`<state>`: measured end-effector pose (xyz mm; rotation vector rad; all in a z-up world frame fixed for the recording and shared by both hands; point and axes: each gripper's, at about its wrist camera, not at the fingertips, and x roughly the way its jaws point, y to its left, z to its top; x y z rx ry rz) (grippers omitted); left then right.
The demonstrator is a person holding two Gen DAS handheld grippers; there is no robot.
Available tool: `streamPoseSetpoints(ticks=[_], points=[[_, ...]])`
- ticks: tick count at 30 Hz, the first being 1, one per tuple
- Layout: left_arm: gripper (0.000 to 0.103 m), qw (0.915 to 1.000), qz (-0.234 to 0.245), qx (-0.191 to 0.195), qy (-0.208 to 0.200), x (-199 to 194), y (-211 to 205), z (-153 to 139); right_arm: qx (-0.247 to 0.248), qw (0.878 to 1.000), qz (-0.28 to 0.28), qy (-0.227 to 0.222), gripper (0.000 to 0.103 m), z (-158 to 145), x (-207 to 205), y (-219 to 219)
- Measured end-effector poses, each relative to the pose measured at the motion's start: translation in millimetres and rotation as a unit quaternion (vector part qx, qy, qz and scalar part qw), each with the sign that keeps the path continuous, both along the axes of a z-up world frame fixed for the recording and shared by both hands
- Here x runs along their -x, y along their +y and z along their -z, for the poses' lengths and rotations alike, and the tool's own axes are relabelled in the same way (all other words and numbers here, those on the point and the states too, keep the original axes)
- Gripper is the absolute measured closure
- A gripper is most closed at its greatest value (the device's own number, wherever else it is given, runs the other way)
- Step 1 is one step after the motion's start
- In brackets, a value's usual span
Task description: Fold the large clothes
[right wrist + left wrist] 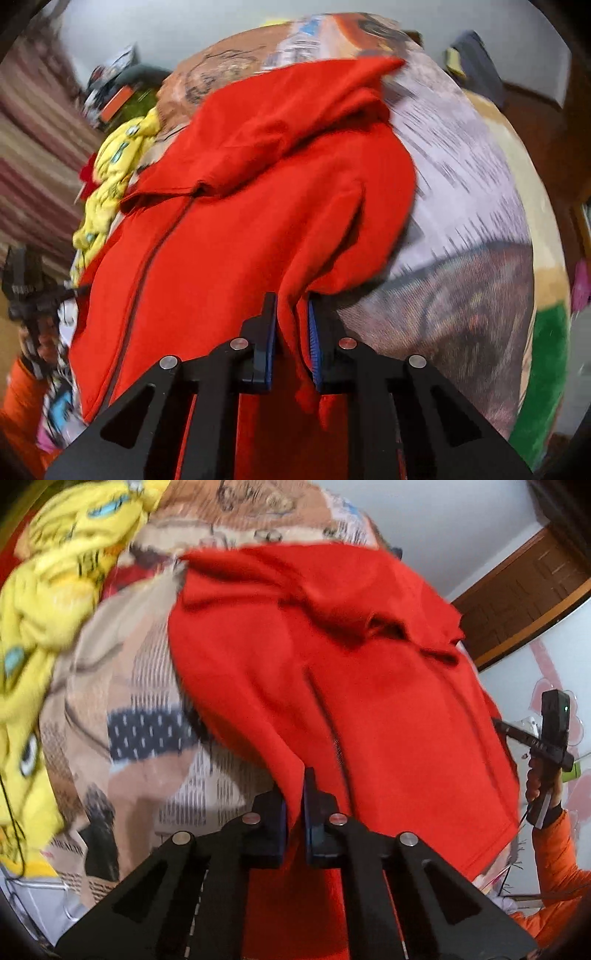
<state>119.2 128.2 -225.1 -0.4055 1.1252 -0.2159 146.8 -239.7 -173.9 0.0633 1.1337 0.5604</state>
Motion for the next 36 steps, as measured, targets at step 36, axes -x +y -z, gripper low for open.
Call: streamPoseSetpoints(ticks=[36], points=[[0.085, 0.9871, -0.105, -0.120, -0.014, -185.5, 66.5, 39.0, 0.066, 0.993, 0.028, -0.091, 0.085, -6.4, -176.0, 45.4]])
